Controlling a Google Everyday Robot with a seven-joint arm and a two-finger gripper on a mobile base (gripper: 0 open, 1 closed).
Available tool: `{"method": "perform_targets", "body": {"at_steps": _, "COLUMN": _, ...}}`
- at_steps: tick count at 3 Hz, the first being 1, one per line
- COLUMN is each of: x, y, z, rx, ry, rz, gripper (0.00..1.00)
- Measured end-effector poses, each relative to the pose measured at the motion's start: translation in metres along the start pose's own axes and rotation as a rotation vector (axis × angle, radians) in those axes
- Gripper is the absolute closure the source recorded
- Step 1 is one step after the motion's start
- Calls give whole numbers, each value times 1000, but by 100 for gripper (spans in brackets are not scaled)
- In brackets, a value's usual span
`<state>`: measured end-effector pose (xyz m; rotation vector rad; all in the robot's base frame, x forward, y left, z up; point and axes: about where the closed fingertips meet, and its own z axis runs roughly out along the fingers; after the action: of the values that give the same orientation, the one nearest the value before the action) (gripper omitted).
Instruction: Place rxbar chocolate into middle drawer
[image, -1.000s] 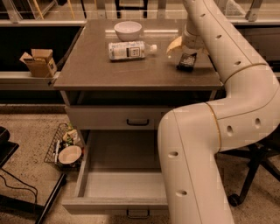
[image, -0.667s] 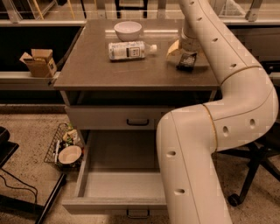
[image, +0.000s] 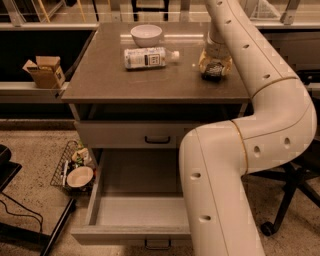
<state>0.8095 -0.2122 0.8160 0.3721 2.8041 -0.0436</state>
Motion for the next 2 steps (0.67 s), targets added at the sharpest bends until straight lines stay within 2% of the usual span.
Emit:
{"method": "perform_targets", "body": {"at_steps": 1, "x": 0, "y": 0, "z": -8, "rx": 0, "ry": 0, "rz": 0, "gripper": 85}}
{"method": "perform_targets", "body": {"at_steps": 2, "x": 2, "y": 2, "z": -8, "rx": 0, "ry": -9, "rz": -14, "gripper": 100}}
